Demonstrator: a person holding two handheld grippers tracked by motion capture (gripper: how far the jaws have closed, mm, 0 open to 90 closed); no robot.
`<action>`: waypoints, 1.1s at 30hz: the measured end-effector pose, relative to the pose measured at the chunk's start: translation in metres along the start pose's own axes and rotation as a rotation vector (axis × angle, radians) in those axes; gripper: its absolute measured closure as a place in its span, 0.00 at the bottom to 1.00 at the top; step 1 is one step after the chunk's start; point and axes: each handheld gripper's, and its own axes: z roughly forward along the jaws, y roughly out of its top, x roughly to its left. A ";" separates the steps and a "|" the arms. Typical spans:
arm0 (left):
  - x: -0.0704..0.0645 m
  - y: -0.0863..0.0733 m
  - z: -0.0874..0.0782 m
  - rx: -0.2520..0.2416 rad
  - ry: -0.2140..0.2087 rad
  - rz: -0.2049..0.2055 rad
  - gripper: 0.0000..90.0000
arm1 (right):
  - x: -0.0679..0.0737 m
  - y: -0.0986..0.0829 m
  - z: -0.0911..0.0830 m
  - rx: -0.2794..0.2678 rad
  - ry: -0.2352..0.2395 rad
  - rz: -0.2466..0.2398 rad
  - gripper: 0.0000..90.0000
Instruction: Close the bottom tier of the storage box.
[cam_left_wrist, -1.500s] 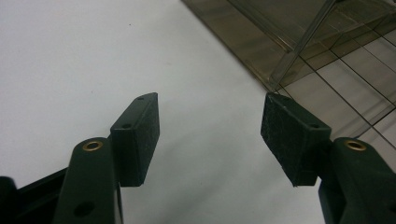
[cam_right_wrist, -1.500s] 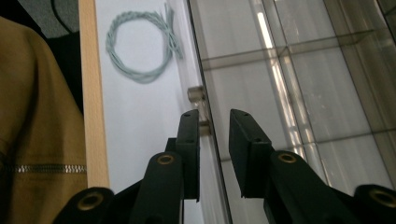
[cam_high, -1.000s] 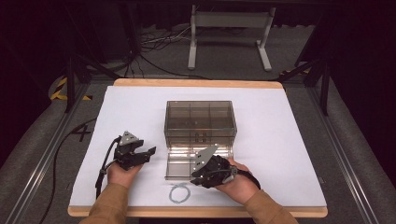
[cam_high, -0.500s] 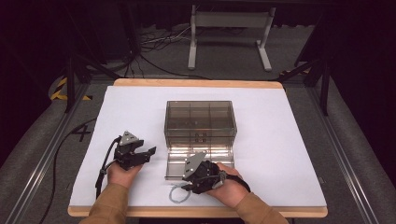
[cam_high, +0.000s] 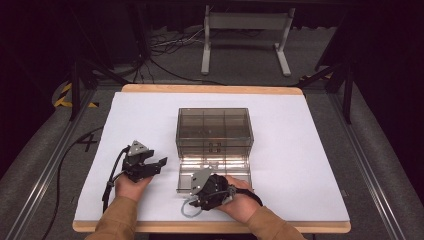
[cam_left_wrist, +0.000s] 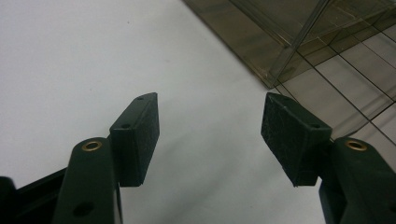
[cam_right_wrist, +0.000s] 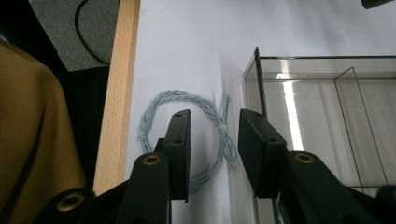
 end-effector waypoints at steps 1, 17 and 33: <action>0.000 0.000 0.000 0.000 0.000 0.000 0.42 | 0.000 0.000 0.001 0.002 0.000 -0.008 0.73; 0.000 0.000 0.000 0.000 0.001 0.001 0.42 | 0.002 0.001 0.009 0.026 -0.006 -0.020 0.74; 0.000 0.000 0.000 0.001 -0.001 0.001 0.42 | 0.001 -0.004 0.014 0.052 0.006 0.018 0.87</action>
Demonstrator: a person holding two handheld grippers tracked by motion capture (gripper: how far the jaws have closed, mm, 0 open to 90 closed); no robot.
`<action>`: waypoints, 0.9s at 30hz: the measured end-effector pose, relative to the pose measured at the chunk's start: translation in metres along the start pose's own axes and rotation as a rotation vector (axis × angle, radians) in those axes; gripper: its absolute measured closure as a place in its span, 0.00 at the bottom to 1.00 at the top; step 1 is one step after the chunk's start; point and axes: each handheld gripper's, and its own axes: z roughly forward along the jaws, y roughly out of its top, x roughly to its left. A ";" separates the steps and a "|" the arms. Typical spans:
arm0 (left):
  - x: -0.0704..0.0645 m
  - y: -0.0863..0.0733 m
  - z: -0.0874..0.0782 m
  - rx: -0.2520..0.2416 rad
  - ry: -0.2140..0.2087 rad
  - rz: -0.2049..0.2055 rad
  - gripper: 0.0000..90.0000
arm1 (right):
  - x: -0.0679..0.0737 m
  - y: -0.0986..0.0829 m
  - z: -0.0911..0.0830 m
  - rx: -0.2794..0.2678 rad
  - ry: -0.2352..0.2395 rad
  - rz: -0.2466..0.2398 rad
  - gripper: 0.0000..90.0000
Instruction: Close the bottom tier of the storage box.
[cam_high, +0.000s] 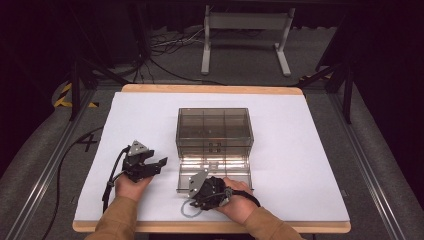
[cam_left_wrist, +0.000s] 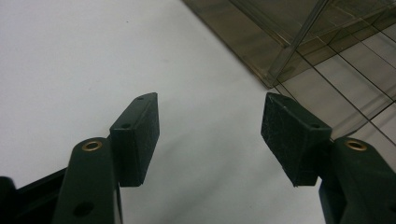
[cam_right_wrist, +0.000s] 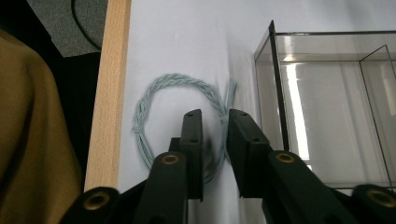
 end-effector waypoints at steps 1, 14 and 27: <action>0.000 0.000 0.000 0.000 0.000 0.000 0.42 | 0.000 0.000 0.000 0.001 0.000 0.002 0.90; 0.000 0.000 0.000 0.000 0.000 -0.001 0.42 | -0.003 0.000 -0.001 0.010 -0.009 0.046 0.99; 0.000 0.000 0.000 -0.002 0.000 0.000 0.42 | -0.002 0.006 -0.013 -0.009 -0.033 0.055 1.00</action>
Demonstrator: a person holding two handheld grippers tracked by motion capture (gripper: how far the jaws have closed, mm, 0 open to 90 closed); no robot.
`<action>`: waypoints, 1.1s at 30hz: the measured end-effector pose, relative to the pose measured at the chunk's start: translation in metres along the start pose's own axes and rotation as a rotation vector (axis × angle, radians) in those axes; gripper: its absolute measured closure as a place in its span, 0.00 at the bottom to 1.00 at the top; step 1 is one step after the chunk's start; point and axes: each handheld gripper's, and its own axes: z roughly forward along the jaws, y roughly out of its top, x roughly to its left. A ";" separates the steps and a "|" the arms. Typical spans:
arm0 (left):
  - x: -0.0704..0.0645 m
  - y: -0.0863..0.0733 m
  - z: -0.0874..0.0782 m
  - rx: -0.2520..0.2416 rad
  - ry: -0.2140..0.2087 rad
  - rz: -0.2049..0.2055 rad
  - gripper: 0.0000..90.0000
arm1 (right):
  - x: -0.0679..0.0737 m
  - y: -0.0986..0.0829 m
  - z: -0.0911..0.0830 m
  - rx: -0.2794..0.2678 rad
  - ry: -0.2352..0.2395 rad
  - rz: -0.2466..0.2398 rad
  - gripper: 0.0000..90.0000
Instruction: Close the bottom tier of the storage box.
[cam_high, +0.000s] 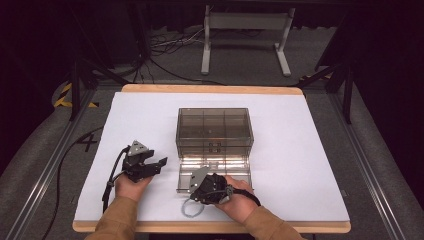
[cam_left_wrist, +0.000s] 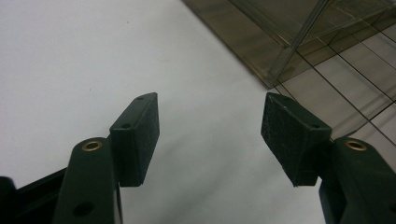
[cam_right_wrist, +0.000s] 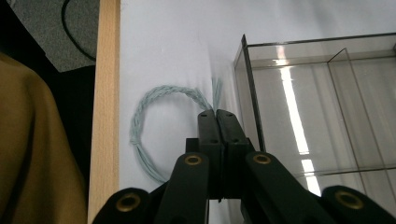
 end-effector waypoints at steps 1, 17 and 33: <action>0.000 0.000 0.000 0.000 0.001 -0.002 0.42 | 0.001 0.001 -0.002 -0.004 -0.004 0.005 1.00; 0.000 0.000 0.000 -0.003 0.000 -0.005 0.42 | -0.002 0.006 -0.029 -0.020 -0.043 0.005 1.00; 0.000 0.000 0.001 -0.003 0.000 -0.004 0.42 | -0.009 0.002 -0.049 -0.023 -0.082 0.056 1.00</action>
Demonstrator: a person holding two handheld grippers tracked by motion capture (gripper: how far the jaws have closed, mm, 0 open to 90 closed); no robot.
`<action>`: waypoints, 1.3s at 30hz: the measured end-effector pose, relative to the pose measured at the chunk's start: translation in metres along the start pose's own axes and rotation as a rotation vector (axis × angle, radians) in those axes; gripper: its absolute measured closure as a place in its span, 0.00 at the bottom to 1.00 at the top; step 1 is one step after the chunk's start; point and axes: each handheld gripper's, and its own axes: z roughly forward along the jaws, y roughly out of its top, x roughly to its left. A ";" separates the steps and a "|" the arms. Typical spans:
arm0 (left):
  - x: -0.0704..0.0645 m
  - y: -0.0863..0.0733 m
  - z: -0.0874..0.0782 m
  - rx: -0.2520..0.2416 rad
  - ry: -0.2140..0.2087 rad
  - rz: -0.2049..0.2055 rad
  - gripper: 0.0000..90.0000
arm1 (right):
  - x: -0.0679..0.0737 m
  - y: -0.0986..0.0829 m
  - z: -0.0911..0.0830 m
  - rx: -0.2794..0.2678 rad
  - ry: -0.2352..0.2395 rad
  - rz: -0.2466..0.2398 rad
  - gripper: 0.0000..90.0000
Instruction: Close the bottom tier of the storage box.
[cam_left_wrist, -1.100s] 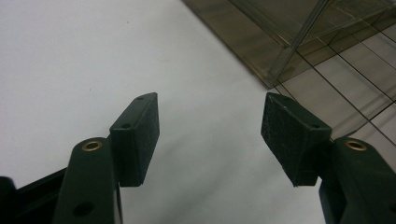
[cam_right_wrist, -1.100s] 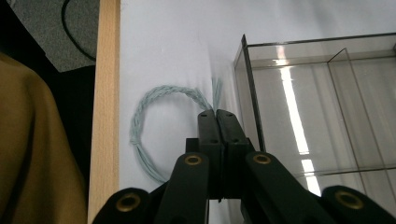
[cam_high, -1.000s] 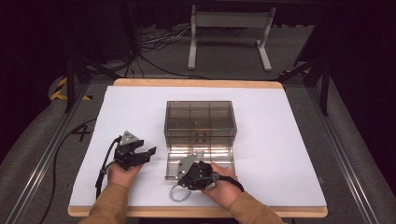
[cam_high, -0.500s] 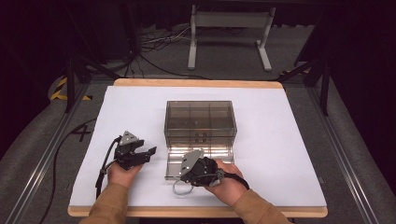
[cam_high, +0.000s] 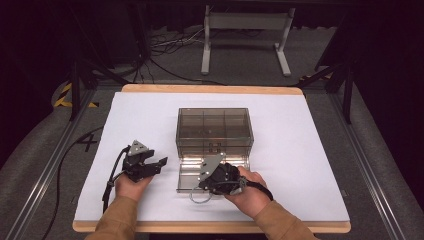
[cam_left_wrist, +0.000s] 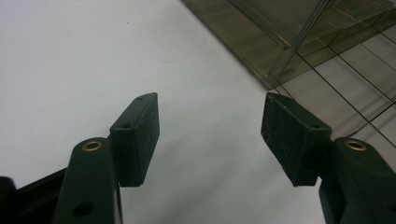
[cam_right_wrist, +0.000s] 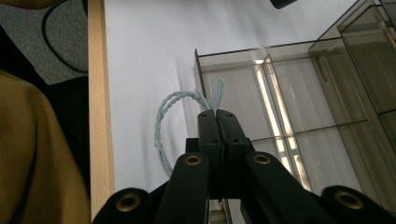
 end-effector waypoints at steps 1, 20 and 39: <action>0.000 0.000 0.000 0.001 0.000 0.000 0.42 | -0.001 0.000 -0.001 0.000 -0.001 0.004 1.00; 0.000 0.000 0.000 0.001 0.000 0.001 0.42 | -0.018 -0.003 -0.021 0.031 -0.058 0.067 1.00; 0.000 0.000 0.000 0.001 0.000 0.000 0.42 | -0.032 -0.008 -0.021 0.109 -0.134 0.117 1.00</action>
